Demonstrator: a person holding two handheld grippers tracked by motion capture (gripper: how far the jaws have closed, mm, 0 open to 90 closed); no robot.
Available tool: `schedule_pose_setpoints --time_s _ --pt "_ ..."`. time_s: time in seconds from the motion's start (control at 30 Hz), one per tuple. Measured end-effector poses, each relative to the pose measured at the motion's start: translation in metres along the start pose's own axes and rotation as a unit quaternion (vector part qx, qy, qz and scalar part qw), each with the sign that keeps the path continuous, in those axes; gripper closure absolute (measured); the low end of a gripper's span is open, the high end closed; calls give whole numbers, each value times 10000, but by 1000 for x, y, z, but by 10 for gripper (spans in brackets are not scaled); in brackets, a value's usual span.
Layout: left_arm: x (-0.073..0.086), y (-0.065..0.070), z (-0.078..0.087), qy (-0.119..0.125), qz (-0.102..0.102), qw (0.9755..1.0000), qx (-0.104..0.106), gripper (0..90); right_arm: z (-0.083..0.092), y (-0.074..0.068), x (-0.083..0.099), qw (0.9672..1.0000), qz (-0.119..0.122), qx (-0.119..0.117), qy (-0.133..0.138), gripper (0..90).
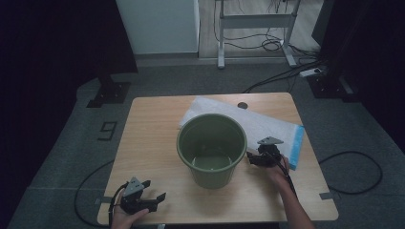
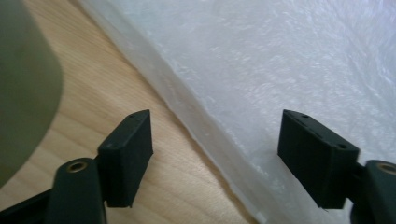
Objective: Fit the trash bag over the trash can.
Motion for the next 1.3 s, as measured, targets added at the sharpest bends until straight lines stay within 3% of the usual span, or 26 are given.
schedule_pose_setpoints --time_s 0.2,0.3,0.37,0.43,0.6,0.77,0.87,1.07,1.13,1.27,1.3 --pt "2 0 0 -36 13 10000 1 158 -6 5 2 9999 -105 -35 -44 436" --pt "1 -1 1 -41 71 10000 -6 158 -4 7 2 9999 -105 27 -22 655" --pt "-1 0 6 86 127 9999 58 158 -1 9 3 9998 -203 54 -60 802" --pt "-1 0 9 135 154 9998 48 158 4 12 6 9993 -370 -23 -80 875" --pt "1 -2 8 31 115 9999 -28 160 32 15 19 9987 -432 -18 275 885" --pt "2 1 4 -76 56 9999 -93 161 62 19 39 9981 -464 -10 413 885" --pt "1 3 3 -83 24 9999 -82 161 78 23 53 9987 -243 139 427 885" --pt "2 5 1 -134 -3 9999 -67 161 108 32 79 9988 -235 127 403 885" --pt "3 5 0 -136 22 9999 -76 161 118 35 91 9988 -182 227 391 885" --pt "3 5 0 -148 12 9999 -74 161 122 38 104 9988 -114 341 320 881" --pt "3 5 0 -144 15 9999 -69 161 123 39 109 9987 -135 376 313 841"
Point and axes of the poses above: each handheld gripper's, and its own axes: z roughly backward along the jaws, x roughly out of its underside, y roughly to its right, the point moved 2 cm from there along -z, roughly forward along the jaws, and after that the axes turned 2 degrees about -z, right-handed, at the moved point
